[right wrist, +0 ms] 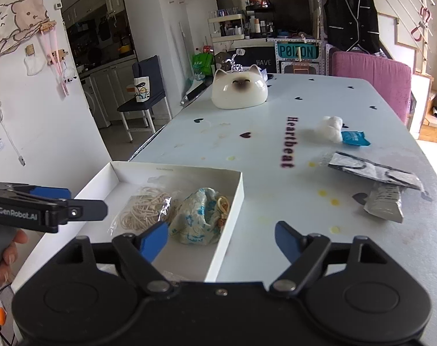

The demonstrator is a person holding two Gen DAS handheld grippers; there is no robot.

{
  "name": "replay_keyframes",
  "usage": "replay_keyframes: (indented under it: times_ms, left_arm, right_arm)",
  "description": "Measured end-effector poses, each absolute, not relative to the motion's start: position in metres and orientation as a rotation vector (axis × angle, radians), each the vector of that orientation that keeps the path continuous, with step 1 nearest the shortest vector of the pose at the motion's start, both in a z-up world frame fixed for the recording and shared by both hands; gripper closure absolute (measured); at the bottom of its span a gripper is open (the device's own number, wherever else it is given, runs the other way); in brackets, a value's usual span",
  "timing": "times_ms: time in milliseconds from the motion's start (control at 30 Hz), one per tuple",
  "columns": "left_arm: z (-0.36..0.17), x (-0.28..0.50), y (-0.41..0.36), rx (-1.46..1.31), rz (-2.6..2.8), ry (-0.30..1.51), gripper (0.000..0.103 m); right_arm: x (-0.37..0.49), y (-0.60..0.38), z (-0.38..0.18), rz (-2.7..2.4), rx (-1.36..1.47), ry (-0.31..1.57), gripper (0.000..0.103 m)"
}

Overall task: Organize soft objects
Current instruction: 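Open the left tool to drop the beige bag while the right releases the pouch, then lift both open tools away from the tray, then move the left tool to the white fluffy cloth while the right moves to the white printed packet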

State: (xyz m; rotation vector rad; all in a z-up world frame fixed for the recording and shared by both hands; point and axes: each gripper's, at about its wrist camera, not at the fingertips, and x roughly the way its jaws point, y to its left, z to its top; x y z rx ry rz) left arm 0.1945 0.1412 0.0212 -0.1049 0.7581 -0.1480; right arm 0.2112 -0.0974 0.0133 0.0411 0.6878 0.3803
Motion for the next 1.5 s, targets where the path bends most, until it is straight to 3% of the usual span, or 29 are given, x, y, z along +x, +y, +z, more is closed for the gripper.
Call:
replay_keyframes:
  times_ms: [500,967,1500]
  left_arm:
    - [0.029,0.157,0.137,-0.095,-0.114,0.730,0.000]
    - [0.046,0.141,0.103,-0.076,-0.101,0.700,0.000]
    - [0.052,0.169,0.007,-0.102,-0.195,0.658,0.000]
  right_arm:
    - [0.174,-0.119,0.026,0.338,0.039,0.628,0.000]
    - [0.159,-0.148,0.031,0.316,0.058,0.578,0.000]
    - [0.164,-0.221,0.036,0.219,0.029,0.551,0.000]
